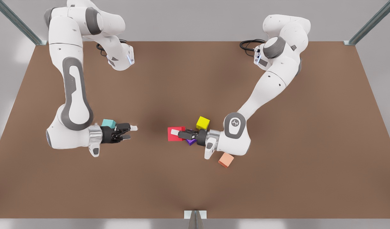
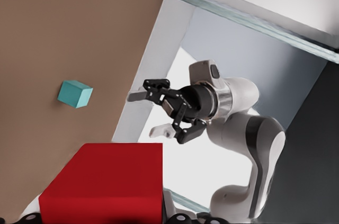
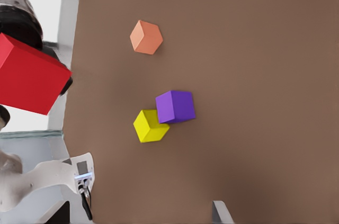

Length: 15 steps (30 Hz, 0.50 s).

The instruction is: Pick up red wooden cube and pass to hand red wooden cube and place in blue wooden cube

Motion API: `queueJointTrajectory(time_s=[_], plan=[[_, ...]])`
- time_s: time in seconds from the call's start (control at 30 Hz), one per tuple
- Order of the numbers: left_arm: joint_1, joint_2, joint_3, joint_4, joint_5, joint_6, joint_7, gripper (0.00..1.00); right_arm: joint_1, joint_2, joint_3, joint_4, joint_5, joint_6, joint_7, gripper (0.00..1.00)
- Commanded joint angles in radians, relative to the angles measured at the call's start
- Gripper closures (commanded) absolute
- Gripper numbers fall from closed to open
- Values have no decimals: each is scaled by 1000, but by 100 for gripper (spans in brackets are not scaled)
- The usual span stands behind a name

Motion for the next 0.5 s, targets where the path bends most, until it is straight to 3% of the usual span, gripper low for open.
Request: queueJointTrajectory(time_s=[0.0, 0.27, 0.47], plan=[[-4, 4, -2, 0, -73, 9, 115, 47, -14, 27, 1, -4, 114, 10, -1193, 0], [-4, 9, -1, -14, -85, 6, 339, 47, 1, 152, 83, 174, 376, -39, -1634, 0], [-5, 18, -1, -14, -84, 6, 472, 48, 19, 164, 85, 177, 500, -32, -1636, 0]])
